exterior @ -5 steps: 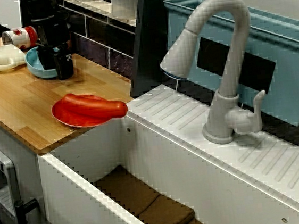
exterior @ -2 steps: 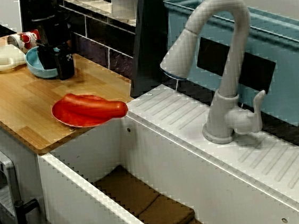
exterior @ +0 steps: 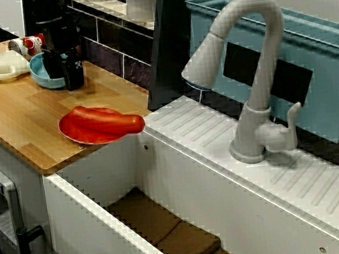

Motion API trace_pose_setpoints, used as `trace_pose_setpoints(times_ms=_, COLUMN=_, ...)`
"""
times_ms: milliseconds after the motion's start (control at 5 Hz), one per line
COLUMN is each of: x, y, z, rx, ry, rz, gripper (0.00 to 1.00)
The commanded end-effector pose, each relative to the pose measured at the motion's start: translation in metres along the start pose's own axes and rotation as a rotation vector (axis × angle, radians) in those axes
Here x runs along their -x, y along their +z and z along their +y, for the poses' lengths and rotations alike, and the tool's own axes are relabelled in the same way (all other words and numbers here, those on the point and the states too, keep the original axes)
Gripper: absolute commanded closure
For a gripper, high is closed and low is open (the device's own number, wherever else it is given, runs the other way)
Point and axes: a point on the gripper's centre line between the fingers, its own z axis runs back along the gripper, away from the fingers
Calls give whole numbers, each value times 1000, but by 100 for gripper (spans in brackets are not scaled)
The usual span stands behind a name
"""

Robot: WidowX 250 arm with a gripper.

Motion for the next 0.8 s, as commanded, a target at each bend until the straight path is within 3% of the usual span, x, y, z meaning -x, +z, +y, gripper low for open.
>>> trace_pose_setpoints(times_ms=0, x=2, y=20, z=0, rx=-26, ry=-15, rz=-29, gripper=0)
trace_pose_setpoints(times_ms=600, x=6, y=44, z=-7, rx=-25, ry=-21, rz=-49, gripper=0)
